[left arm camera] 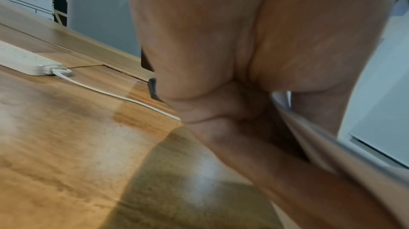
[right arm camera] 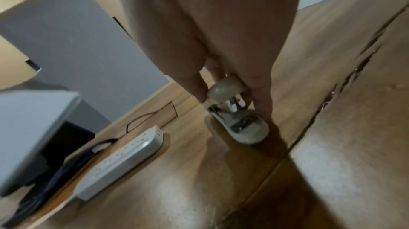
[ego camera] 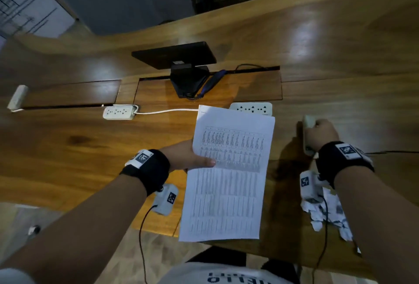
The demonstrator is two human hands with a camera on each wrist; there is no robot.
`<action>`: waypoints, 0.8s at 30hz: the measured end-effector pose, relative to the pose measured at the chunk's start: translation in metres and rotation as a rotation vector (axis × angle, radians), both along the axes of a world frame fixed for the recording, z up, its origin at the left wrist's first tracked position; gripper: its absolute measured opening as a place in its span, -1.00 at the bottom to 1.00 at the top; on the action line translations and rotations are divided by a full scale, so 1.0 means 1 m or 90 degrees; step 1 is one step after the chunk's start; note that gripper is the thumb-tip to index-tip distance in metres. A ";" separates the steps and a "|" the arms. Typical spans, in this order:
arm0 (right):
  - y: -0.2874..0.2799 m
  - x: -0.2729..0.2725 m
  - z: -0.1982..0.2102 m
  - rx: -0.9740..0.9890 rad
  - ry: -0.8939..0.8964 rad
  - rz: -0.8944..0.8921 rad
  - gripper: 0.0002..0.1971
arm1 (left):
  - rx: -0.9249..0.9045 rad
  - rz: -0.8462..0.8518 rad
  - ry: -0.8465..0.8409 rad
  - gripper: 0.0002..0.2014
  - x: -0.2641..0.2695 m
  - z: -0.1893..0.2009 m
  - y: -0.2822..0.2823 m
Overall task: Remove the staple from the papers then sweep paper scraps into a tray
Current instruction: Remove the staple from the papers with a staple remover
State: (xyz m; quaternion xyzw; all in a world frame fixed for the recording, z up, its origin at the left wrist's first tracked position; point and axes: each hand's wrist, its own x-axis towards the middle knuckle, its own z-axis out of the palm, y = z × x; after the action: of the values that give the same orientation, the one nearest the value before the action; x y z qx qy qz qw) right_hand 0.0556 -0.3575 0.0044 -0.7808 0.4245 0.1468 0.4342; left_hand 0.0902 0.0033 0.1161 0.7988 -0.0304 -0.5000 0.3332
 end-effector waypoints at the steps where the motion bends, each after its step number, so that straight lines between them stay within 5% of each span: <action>1: 0.002 0.002 -0.003 -0.021 -0.006 0.000 -0.59 | -0.008 0.004 0.003 -0.59 0.003 -0.001 -0.002; 5: 0.010 0.008 -0.013 -0.099 -0.050 0.015 -0.60 | -0.041 0.015 0.027 -0.60 0.013 -0.013 -0.006; 8: 0.020 -0.007 -0.009 -0.193 -0.021 0.031 -0.40 | -0.055 0.027 0.036 -0.54 0.018 -0.020 -0.008; 14: 0.057 -0.076 0.008 -0.224 -0.210 0.061 -0.44 | -0.087 0.044 0.048 -0.45 0.017 -0.034 -0.016; 20: 0.038 -0.042 -0.009 -0.278 -0.098 0.180 -0.47 | -0.125 0.100 0.050 -0.47 -0.004 -0.042 -0.013; 24: 0.032 -0.008 -0.020 -0.242 -0.010 0.154 -0.14 | -0.099 0.126 0.043 -0.49 -0.018 -0.050 0.011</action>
State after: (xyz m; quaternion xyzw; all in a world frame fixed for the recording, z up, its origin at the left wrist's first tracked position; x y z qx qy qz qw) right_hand 0.0479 -0.3251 -0.0155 -0.8949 0.3446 0.1092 0.2616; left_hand 0.0718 0.0138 0.0665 0.7520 0.0213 -0.4875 0.4431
